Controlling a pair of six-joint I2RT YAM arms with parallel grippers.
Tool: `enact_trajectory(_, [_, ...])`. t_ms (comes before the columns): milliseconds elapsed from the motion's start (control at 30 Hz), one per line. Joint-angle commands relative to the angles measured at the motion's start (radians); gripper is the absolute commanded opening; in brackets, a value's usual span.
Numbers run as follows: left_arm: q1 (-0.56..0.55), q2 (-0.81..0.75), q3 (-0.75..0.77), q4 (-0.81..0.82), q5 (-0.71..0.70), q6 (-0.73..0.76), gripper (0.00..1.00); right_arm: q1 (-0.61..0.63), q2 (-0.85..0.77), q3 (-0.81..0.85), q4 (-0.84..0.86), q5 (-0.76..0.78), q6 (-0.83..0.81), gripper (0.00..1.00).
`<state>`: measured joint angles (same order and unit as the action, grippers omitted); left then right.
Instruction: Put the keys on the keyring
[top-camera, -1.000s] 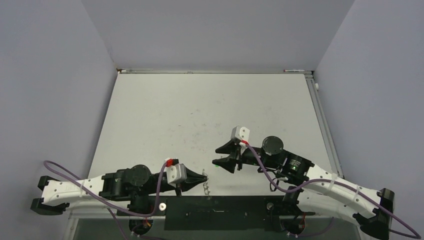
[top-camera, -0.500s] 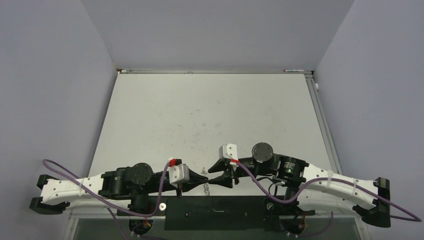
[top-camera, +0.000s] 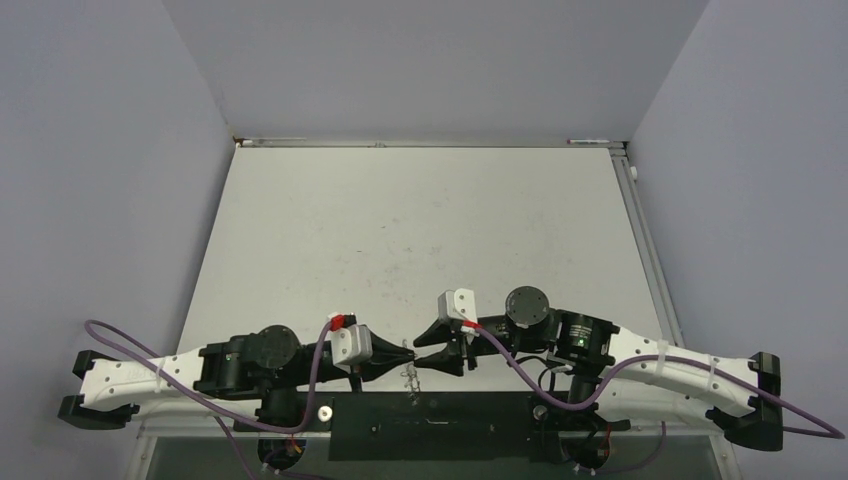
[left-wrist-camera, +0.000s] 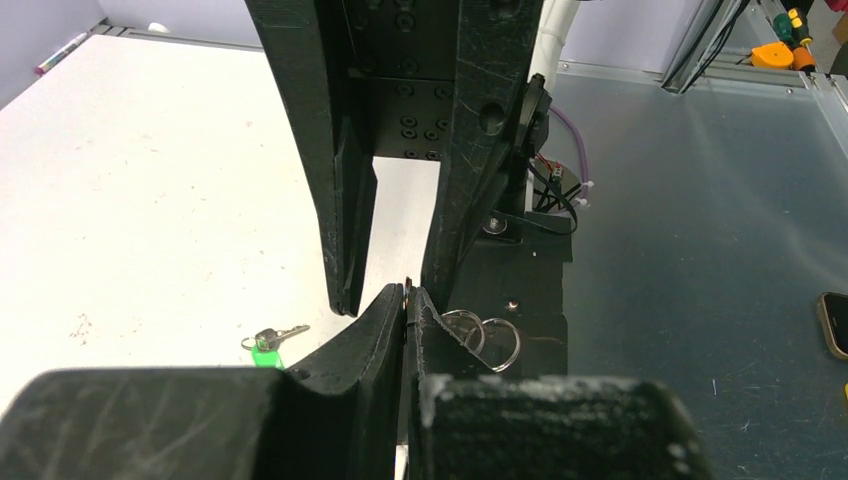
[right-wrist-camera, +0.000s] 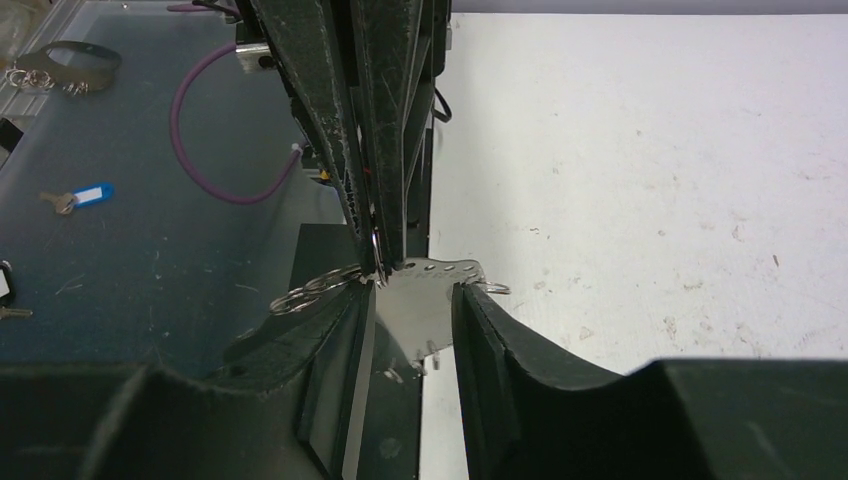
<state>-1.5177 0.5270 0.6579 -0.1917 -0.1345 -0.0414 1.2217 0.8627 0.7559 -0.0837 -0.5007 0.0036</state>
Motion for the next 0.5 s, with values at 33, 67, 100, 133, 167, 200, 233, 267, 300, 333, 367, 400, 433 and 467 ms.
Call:
enact_trajectory(33, [-0.001, -0.004, 0.010, 0.085, -0.023, 0.007, 0.00, 0.021, 0.010, 0.052, 0.066, 0.017, -0.020, 0.35])
enact_trajectory(67, [-0.002, -0.004, 0.009, 0.085, -0.026, 0.008, 0.00, 0.024, 0.013, 0.055, 0.066, 0.018, -0.022, 0.35])
enact_trajectory(100, [-0.002, -0.005, 0.007, 0.087, -0.029, 0.008, 0.00, 0.025, 0.015, 0.057, 0.065, 0.019, -0.023, 0.35])
enact_trajectory(133, [0.000, -0.006, 0.006, 0.087, -0.030, 0.009, 0.00, 0.026, 0.016, 0.058, 0.064, 0.019, -0.025, 0.34])
enact_trajectory(167, [-0.001, -0.005, 0.006, 0.087, -0.033, 0.009, 0.00, 0.026, 0.018, 0.060, 0.061, 0.020, -0.025, 0.34])
enact_trajectory(200, [0.000, -0.004, 0.005, 0.085, -0.035, 0.011, 0.00, 0.027, 0.016, 0.060, 0.060, 0.022, -0.026, 0.34])
enact_trajectory(233, [0.000, -0.004, 0.005, 0.083, -0.037, 0.011, 0.00, 0.028, 0.013, 0.060, 0.062, 0.023, -0.027, 0.35])
enact_trajectory(267, [0.000, -0.003, 0.005, 0.081, -0.039, 0.011, 0.00, 0.028, 0.010, 0.060, 0.062, 0.022, -0.027, 0.35])
enact_trajectory(300, [-0.001, -0.004, 0.003, 0.081, -0.039, 0.012, 0.00, 0.028, 0.006, 0.062, 0.061, 0.027, -0.027, 0.35])
enact_trajectory(333, [0.000, -0.004, 0.002, 0.083, -0.039, 0.011, 0.00, 0.030, 0.003, 0.062, 0.061, 0.031, -0.027, 0.34])
enact_trajectory(367, [0.000, -0.004, 0.000, 0.086, -0.036, 0.010, 0.00, 0.030, 0.003, 0.063, 0.061, 0.036, -0.028, 0.33])
enact_trajectory(400, [0.000, -0.004, -0.002, 0.087, -0.031, 0.011, 0.00, 0.029, 0.004, 0.064, 0.061, 0.039, -0.029, 0.30])
enact_trajectory(433, [0.000, -0.005, -0.004, 0.091, -0.030, 0.009, 0.00, 0.029, 0.005, 0.066, 0.062, 0.041, -0.030, 0.27])
enact_trajectory(467, [-0.001, -0.005, -0.005, 0.095, -0.026, 0.009, 0.00, 0.031, 0.007, 0.067, 0.063, 0.044, -0.032, 0.23])
